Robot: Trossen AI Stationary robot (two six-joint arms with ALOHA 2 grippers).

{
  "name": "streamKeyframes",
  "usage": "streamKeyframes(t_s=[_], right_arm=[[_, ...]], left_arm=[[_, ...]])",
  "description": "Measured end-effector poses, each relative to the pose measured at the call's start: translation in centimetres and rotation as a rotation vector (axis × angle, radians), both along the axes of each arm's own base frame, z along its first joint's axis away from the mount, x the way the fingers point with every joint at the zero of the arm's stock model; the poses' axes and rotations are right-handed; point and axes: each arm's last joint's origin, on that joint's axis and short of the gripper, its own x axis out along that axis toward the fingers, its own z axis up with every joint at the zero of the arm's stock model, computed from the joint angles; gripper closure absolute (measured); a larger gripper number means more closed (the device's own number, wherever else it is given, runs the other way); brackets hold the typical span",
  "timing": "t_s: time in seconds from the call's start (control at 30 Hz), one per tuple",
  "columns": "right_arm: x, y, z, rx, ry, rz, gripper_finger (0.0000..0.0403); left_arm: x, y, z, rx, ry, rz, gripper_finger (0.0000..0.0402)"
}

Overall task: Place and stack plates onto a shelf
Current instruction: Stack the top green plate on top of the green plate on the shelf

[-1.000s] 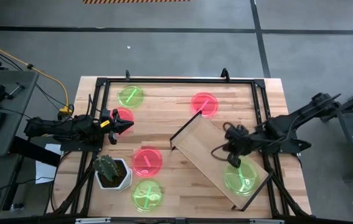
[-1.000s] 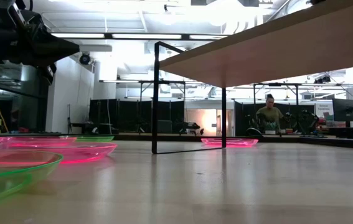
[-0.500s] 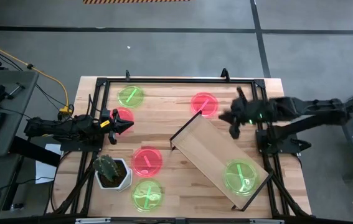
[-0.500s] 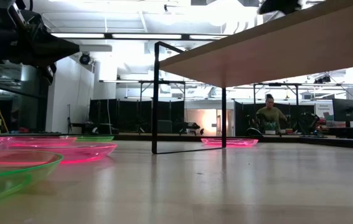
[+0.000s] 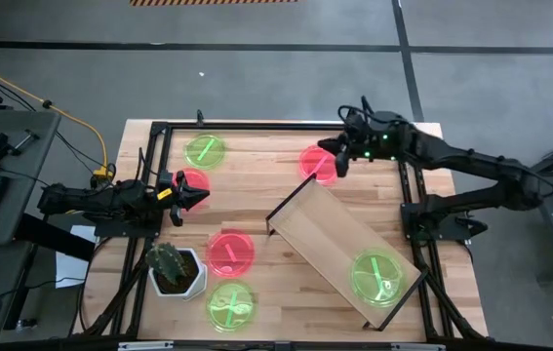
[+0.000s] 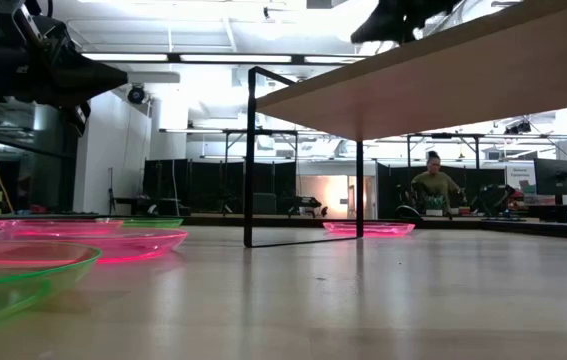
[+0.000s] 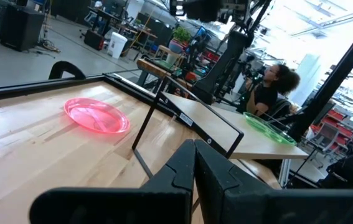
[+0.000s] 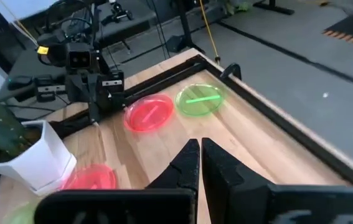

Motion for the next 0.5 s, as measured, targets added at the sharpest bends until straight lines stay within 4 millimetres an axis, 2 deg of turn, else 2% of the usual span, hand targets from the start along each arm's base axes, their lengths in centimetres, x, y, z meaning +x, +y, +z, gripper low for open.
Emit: streamKeyframes(t_s=[0.1,0.27,0.37,0.5], right_arm=[[0.2,0.0,-2.5,0.077,-0.061,-0.012,0.0403],[-1.3,0.6,-6.1,0.206,-0.204,-0.063,0.0403],[-2.5,0.9,-6.9,0.237,-0.322,-0.101,0.0403],[-3.8,1.2,-6.6,0.228,-0.419,-0.098,0.0403]], left_arm=[[0.0,0.0,0.0,-0.006,-0.001,0.002,0.0401],[0.0,0.0,0.0,-0.047,-0.011,-0.002,0.0401],[0.0,0.0,0.2,-0.174,-0.05,-0.012,0.0401],[-0.1,0.1,0.5,-0.301,-0.116,0.008,0.0401]])
